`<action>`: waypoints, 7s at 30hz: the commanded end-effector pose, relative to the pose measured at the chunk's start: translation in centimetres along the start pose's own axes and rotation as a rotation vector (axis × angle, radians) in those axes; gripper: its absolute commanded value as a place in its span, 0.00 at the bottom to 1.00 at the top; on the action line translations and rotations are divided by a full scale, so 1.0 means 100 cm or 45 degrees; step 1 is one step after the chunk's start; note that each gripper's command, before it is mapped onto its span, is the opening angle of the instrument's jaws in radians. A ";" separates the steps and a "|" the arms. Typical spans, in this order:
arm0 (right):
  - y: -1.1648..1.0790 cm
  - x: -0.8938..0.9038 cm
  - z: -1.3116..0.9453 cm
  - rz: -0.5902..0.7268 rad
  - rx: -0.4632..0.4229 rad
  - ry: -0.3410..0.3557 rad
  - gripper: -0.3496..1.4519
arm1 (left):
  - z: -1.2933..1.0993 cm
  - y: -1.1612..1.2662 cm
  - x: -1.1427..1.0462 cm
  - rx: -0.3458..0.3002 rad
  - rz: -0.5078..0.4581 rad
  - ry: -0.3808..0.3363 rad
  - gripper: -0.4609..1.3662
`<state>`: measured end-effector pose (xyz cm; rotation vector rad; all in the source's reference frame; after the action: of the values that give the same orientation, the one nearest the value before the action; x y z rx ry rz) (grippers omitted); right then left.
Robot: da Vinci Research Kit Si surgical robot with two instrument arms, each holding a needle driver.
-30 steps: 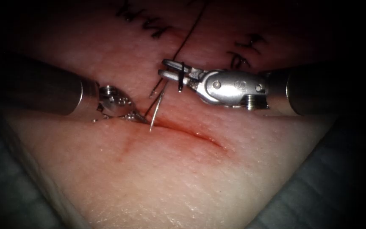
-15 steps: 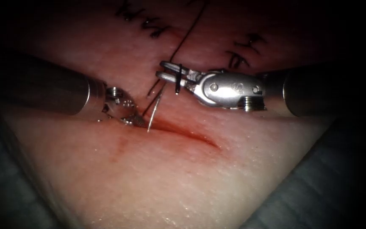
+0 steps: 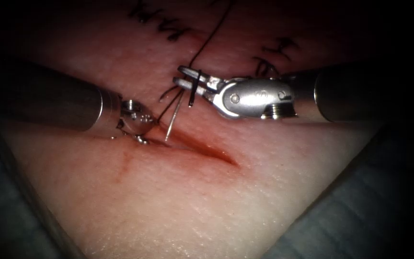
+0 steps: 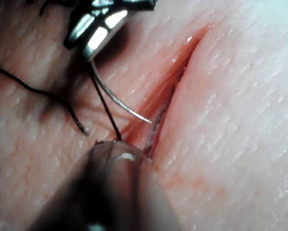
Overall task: Wound Closure
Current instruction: Throw the needle through the bottom of the incision
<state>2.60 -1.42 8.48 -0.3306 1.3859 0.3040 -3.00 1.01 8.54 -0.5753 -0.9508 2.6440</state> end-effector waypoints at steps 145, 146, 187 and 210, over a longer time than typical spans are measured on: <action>-0.0009 -0.0046 0.0027 1.880 -0.067 -0.400 0.00 | -0.0071 0.0127 -0.0016 0.315 -0.192 0.222 0.12; -0.0010 -0.0046 0.0028 1.887 -0.069 -0.399 0.00 | -0.0071 0.0127 -0.0016 0.315 -0.192 0.222 0.12; -0.0042 -0.0046 0.0033 2.491 0.057 -0.369 0.00 | -0.0070 0.0124 -0.0016 0.315 -0.183 0.225 0.10; -0.0063 -0.0050 0.0035 2.891 0.172 -0.210 0.00 | -0.0068 0.0121 -0.0012 0.317 -0.172 0.224 0.09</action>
<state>3.11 -1.89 9.04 1.5548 0.9823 1.9528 -2.73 0.43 7.30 -0.6422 -0.5668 2.4928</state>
